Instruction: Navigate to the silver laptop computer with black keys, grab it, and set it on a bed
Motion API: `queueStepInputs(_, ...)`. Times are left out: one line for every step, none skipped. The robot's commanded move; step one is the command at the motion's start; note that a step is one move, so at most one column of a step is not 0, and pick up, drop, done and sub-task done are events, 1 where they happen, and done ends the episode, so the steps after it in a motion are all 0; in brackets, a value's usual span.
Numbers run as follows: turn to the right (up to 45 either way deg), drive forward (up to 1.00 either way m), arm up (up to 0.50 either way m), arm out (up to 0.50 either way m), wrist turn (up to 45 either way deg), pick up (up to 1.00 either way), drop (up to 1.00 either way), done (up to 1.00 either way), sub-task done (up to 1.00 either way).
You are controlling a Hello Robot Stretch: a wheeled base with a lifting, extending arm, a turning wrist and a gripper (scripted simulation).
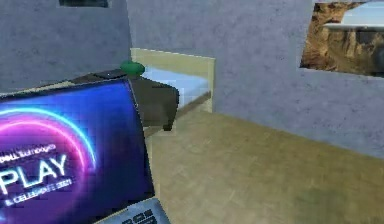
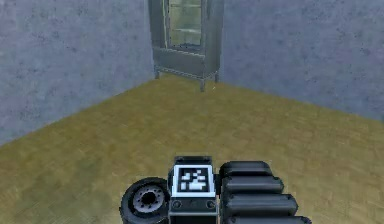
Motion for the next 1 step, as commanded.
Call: queueStepInputs(3.0,0.00,0.00,0.00,0.0,0.00,0.00,0.00,0.00)
